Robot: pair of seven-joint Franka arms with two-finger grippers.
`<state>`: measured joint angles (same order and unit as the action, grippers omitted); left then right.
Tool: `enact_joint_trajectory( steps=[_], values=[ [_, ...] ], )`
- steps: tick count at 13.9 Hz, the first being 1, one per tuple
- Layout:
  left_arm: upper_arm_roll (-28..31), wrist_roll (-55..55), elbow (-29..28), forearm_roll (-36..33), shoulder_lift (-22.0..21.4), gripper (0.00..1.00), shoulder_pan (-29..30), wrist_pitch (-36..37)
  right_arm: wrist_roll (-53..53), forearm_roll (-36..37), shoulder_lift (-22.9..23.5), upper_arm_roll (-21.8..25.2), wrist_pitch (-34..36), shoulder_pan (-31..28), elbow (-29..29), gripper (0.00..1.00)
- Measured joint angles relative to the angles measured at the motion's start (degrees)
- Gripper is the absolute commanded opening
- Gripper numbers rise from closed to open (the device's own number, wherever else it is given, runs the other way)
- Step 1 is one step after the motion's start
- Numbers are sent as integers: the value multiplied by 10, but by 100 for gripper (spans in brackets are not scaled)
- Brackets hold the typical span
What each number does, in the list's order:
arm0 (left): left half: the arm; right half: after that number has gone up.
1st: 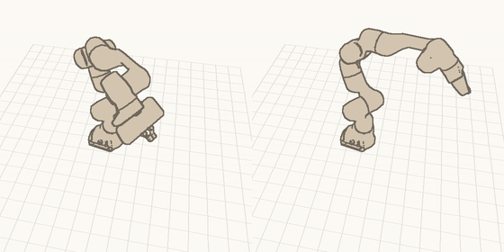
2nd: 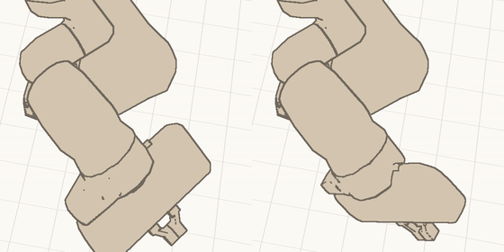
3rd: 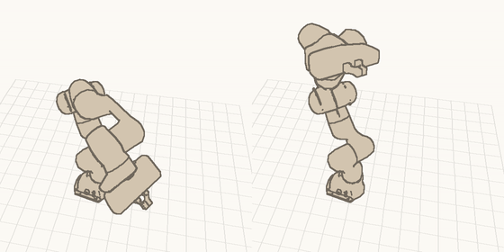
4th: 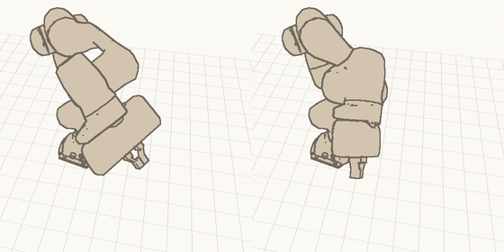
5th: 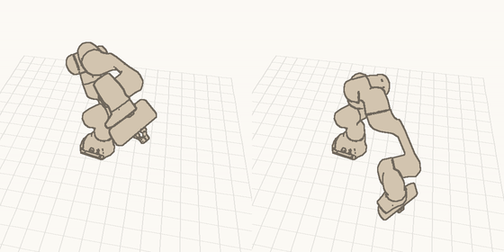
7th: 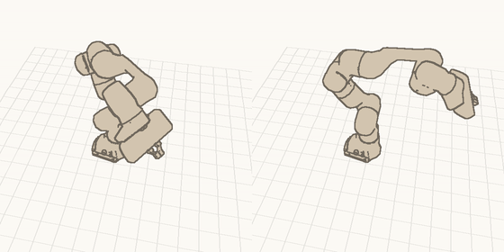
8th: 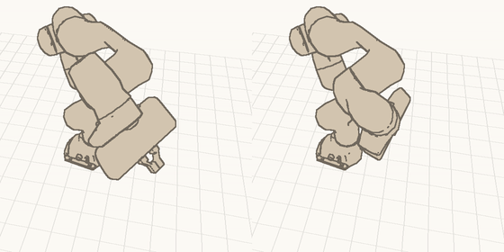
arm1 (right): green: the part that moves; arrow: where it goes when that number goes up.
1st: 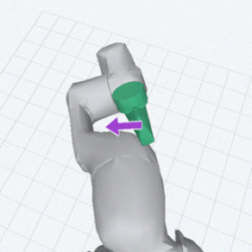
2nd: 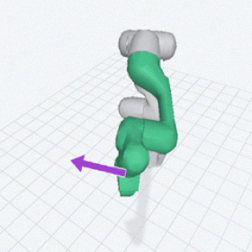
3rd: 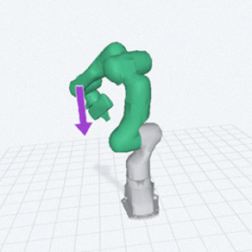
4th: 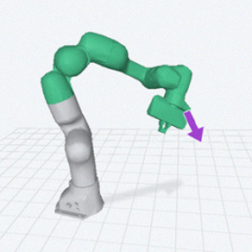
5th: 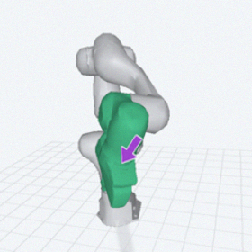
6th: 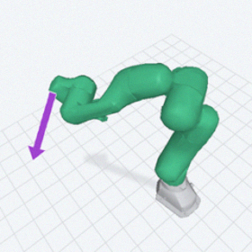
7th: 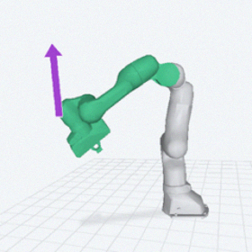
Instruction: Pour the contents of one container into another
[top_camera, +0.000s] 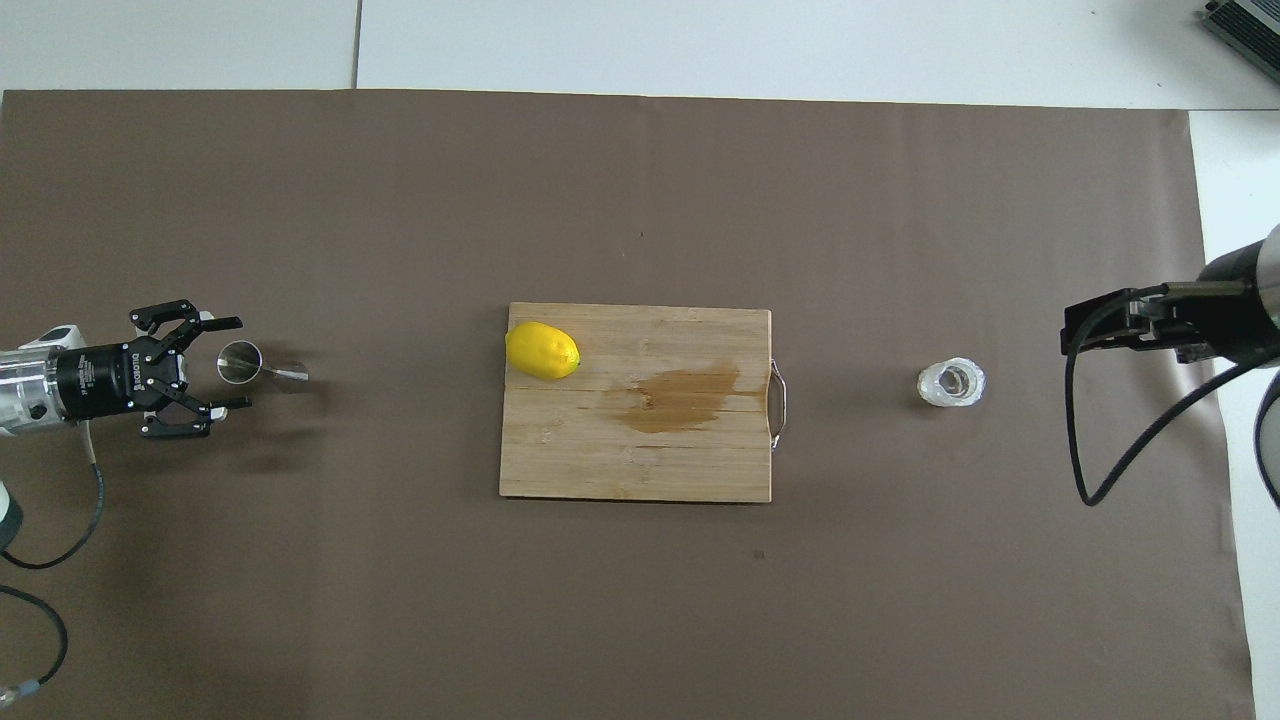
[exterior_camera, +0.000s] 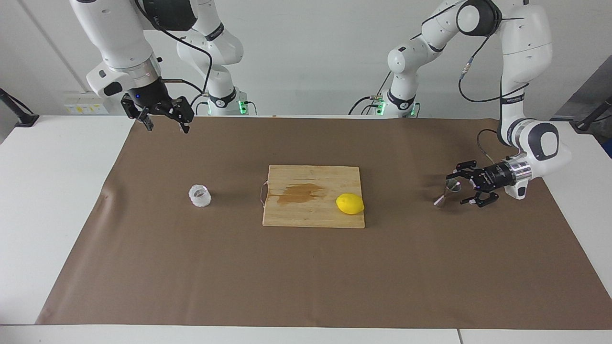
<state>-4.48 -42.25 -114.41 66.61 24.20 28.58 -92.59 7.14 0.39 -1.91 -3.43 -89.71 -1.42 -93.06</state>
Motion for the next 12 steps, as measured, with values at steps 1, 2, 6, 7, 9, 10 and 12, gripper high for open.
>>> enact_joint_trajectory(
  steps=[1, 2, 6, 7, 9, 10, 12],
  values=[
    [0, 4, -4, 2, 0, 100, -1, 0, 0, 0, 0, 0, 0, 0, 0, 100],
    [0, 7, -6, 3, 0, 100, -2, 0, 0, 0, 0, 0, 0, 0, 0, 100],
    [0, 9, -8, 5, 0, 100, -4, 0, 0, 0, 0, 0, 0, 0, 0, 100],
    [0, 9, -8, 5, 0, 100, -4, 0, 0, 0, 0, 0, 0, 0, 0, 100],
    [0, 9, -8, 6, 0, 100, -4, 0, 0, 0, 0, 0, 0, 0, 0, 100],
    [0, 9, -8, 6, 0, 100, -4, 0, 0, 0, 0, 0, 0, 0, 0, 100],
    [0, 10, -9, 10, 0, 100, -4, 0, 0, 0, 0, 0, 0, 0, 0, 100]
  ],
)
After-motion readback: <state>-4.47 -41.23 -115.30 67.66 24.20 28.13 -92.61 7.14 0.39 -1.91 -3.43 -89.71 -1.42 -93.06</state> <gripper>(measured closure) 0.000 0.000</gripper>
